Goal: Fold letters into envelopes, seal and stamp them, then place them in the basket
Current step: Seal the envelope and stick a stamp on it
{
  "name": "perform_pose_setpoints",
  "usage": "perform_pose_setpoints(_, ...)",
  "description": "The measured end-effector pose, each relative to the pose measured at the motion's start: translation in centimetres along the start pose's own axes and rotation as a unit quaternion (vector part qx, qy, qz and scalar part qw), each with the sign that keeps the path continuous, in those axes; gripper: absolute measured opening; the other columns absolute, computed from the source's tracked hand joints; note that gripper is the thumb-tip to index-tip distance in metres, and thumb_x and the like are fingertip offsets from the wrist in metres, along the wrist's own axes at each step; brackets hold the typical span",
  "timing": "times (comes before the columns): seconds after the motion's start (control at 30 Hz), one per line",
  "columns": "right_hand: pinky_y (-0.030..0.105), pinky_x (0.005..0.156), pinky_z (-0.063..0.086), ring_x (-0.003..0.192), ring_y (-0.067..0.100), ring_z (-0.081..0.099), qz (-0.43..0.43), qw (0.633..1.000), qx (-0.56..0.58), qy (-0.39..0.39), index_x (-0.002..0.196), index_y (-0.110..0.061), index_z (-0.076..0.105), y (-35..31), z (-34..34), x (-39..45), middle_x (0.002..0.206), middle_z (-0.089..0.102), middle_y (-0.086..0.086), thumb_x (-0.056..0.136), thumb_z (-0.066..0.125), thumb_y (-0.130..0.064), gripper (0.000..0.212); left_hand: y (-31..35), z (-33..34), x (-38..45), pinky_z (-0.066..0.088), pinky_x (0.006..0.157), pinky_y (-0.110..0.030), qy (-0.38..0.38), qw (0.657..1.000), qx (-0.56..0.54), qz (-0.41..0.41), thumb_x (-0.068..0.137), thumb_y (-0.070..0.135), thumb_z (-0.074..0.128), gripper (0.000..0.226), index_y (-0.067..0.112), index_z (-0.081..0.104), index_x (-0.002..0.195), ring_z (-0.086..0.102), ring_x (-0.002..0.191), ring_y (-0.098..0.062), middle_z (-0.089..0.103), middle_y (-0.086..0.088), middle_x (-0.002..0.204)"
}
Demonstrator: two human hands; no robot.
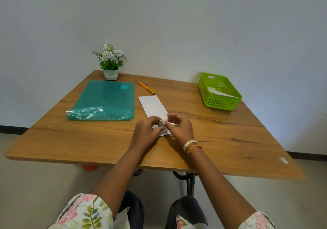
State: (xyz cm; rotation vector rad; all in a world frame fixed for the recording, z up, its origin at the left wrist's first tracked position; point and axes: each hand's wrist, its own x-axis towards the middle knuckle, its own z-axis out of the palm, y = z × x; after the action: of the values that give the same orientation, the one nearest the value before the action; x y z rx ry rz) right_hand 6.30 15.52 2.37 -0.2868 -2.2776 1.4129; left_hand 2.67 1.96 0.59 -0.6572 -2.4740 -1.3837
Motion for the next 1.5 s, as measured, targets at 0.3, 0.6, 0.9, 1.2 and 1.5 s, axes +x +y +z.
perform_pose_setpoints(0.3, 0.019, 0.075, 0.056, 0.077, 0.003, 0.066, 0.013, 0.999, 0.0, 0.047, 0.098, -0.011, 0.076, -0.6, -0.1, -0.6, 0.088, 0.074, -0.002, 0.082, 0.073, -0.016, 0.017, 0.0, -0.1, 0.2, 0.059, 0.079, -0.029, -0.004, 0.999, -0.004, -0.037, 0.075, 0.019, 0.081, 0.033, 0.02, 0.067, 0.105, 0.066, 0.097, -0.012, 0.069, -0.003, 0.113)
perform_pose_setpoints(0.6, 0.019, 0.074, 0.057, 0.081, 0.004, 0.067, -0.033, 0.994, -0.095, 0.046, 0.1, -0.014, 0.076, -0.5, 0.4, -1.0, 0.096, 0.075, 0.0, 0.081, 0.072, -0.019, 0.02, 0.1, -0.1, 0.1, 0.059, 0.08, -0.034, 0.001, 0.999, 0.003, -0.037, 0.076, 0.02, 0.079, 0.034, 0.014, 0.069, 0.108, 0.066, 0.095, -0.015, 0.07, -0.004, 0.111)
perform_pose_setpoints(0.9, 0.024, 0.066, 0.058, 0.073, 0.011, 0.066, -0.047, 0.985, -0.148, 0.074, 0.09, -0.011, 0.076, -1.0, 0.6, -1.1, 0.085, 0.074, 0.002, 0.082, 0.07, -0.017, 0.012, 0.2, -0.2, 0.1, 0.059, 0.078, -0.034, 0.0, 0.999, 0.001, -0.036, 0.077, 0.02, 0.079, 0.032, 0.015, 0.068, 0.107, 0.066, 0.096, -0.015, 0.07, -0.005, 0.111)
perform_pose_setpoints(1.2, 0.02, 0.064, 0.055, 0.068, 0.009, 0.067, 0.075, 0.995, -0.006, 0.067, 0.07, -0.017, 0.074, -0.4, 0.2, 0.0, 0.069, 0.071, -0.004, 0.072, 0.075, -0.016, 0.003, -0.1, 0.0, 0.2, 0.058, 0.083, -0.033, -0.019, 0.999, -0.012, -0.039, 0.078, 0.014, 0.078, 0.032, 0.019, 0.065, 0.107, 0.065, 0.104, -0.015, 0.067, -0.004, 0.118)
perform_pose_setpoints(1.5, 0.024, 0.054, 0.058, 0.061, 0.018, 0.07, 0.257, 0.919, 0.297, 0.045, 0.096, 0.007, 0.063, -0.7, -0.5, 0.7, 0.086, 0.066, 0.022, 0.079, 0.067, 0.003, 0.018, -0.7, 0.2, 0.3, 0.059, 0.083, -0.034, -0.027, 0.999, -0.031, -0.027, 0.08, 0.011, 0.076, 0.032, 0.02, 0.063, 0.108, 0.064, 0.108, -0.014, 0.066, -0.003, 0.121)
